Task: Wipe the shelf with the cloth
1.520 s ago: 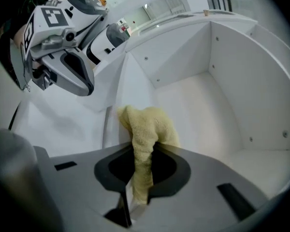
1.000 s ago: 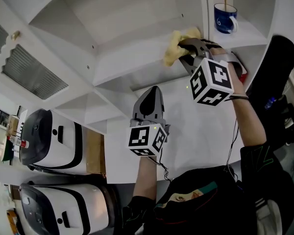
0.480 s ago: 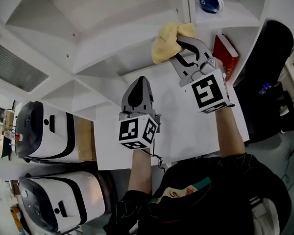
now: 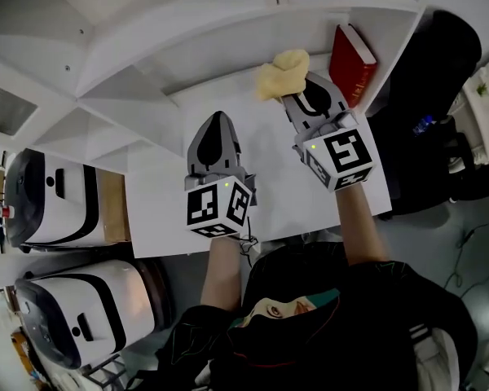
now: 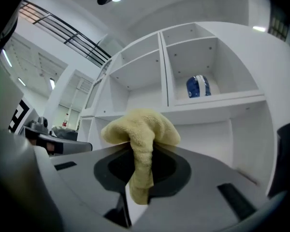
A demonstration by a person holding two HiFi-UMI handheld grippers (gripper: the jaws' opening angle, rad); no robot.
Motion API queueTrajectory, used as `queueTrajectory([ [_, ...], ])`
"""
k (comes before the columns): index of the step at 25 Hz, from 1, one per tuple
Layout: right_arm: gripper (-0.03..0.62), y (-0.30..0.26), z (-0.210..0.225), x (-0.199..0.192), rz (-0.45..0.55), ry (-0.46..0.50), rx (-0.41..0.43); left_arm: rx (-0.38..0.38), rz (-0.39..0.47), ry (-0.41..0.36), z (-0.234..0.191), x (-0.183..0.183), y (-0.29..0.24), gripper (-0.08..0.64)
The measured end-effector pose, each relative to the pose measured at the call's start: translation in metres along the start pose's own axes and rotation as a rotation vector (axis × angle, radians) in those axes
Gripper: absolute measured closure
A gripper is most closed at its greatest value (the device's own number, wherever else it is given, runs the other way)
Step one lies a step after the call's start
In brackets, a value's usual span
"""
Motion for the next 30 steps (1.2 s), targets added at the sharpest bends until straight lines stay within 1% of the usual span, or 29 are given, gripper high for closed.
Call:
queueTrajectory([
  [1, 0.531, 0.005, 0.003, -0.008, -0.008, -0.031, 0.005, 0.019, -0.007, -0.013, 0.003, -0.006, 0.001, 0.56],
  [4, 0.531, 0.019, 0.008, -0.034, -0.055, -0.103, 0.045, 0.09, -0.037, -0.085, 0.018, -0.027, 0.005, 0.56],
  [7, 0.531, 0.035, 0.01, -0.062, -0.121, -0.108, 0.075, 0.15, -0.059, -0.091, 0.039, -0.051, 0.012, 0.561],
  [11, 0.531, 0.057, 0.012, -0.083, -0.113, -0.081, 0.072, 0.255, -0.065, -0.172, 0.056, -0.077, 0.018, 0.561],
  [12, 0.531, 0.06, 0.012, -0.09, -0.128, -0.072, 0.086, 0.283, -0.066, -0.173, 0.059, -0.083, 0.021, 0.56],
  [14, 0.531, 0.066, 0.011, -0.101, -0.161, -0.064, 0.124, 0.334, -0.071, -0.151, 0.066, -0.095, 0.028, 0.561],
  [16, 0.531, 0.072, 0.011, -0.108, -0.175, -0.066, 0.157, 0.37, -0.081, -0.128, 0.071, -0.104, 0.035, 0.561],
  [18, 0.531, 0.077, 0.011, -0.109, -0.177, -0.068, 0.184, 0.385, -0.091, -0.129, 0.077, -0.107, 0.039, 0.561],
  [19, 0.531, 0.079, 0.011, -0.11, -0.178, -0.071, 0.197, 0.383, -0.099, -0.146, 0.082, -0.108, 0.04, 0.56],
  [22, 0.531, 0.08, 0.01, -0.11, -0.177, -0.084, 0.217, 0.357, -0.119, -0.235, 0.095, -0.104, 0.039, 0.561],
  [24, 0.531, 0.081, 0.009, -0.107, -0.168, -0.091, 0.226, 0.354, -0.12, -0.261, 0.097, -0.1, 0.038, 0.56],
  [27, 0.531, 0.082, 0.007, -0.105, -0.155, -0.094, 0.235, 0.365, -0.102, -0.247, 0.095, -0.095, 0.042, 0.56],
  [30, 0.531, 0.08, 0.007, -0.106, -0.154, -0.094, 0.234, 0.387, -0.064, -0.211, 0.092, -0.091, 0.046, 0.56],
])
Point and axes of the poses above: the fingertips, and each gripper's own axes: y backward along the fingers, z to its right, x out of its top, the point moved 4 cm from there along y, backward along the fingers, and after that the axes turned 5 degrees about -z, right-handed, at the moved point
